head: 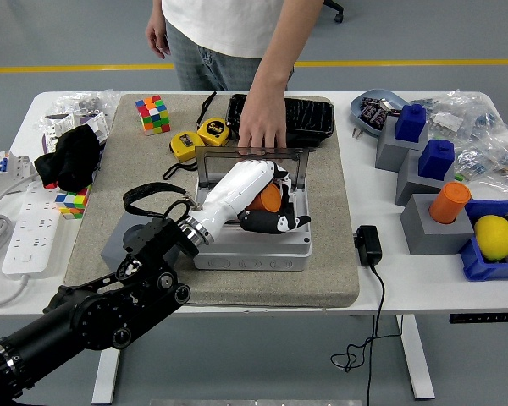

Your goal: Fetch the battery,place it into the box,close the lid of the box

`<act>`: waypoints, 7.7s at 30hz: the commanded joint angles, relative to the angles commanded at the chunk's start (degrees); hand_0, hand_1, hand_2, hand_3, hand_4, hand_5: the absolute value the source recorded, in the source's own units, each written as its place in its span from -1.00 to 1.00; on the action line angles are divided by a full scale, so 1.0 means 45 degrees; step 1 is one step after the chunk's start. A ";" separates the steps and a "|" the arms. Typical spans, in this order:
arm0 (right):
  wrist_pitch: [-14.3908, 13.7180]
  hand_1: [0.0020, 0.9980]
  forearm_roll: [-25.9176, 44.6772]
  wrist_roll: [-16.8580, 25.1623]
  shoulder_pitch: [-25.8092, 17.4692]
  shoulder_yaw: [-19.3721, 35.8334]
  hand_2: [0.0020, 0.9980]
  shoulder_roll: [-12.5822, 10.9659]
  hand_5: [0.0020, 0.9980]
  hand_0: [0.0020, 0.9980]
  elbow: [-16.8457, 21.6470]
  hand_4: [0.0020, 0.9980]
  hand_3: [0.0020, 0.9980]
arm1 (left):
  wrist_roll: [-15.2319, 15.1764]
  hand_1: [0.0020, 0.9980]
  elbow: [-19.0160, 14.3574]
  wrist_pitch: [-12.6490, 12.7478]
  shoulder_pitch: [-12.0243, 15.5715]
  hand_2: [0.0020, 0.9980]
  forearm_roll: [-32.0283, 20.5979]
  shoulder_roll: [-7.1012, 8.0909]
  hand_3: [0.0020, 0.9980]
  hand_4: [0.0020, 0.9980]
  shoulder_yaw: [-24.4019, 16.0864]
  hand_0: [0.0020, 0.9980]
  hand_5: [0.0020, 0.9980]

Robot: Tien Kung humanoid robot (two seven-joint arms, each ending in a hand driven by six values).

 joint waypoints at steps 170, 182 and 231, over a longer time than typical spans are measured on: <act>0.0164 0.55 0.0067 -0.0024 -0.0063 0.0149 0.54 0.0106 1.00 0.77 0.0016 1.00 0.59 | 0.2668 1.00 -0.5669 -0.3215 0.6681 0.92 -0.4145 0.0125 0.83 1.00 -1.3323 1.00 1.00; 0.0157 0.54 0.0015 -0.0050 -0.0046 0.0197 0.53 0.0130 1.00 0.77 0.0018 1.00 0.59 | 0.2687 0.97 -0.5713 -0.3087 0.6672 0.91 -0.3816 0.0048 0.82 1.00 -1.3238 1.00 1.00; 0.0167 0.54 -0.0004 -0.0079 -0.0049 0.0156 0.53 0.0106 1.00 0.77 0.0031 1.00 0.59 | 0.2711 0.89 -0.5770 -0.2917 0.6677 0.88 -0.3581 0.0065 0.76 1.00 -1.3093 1.00 1.00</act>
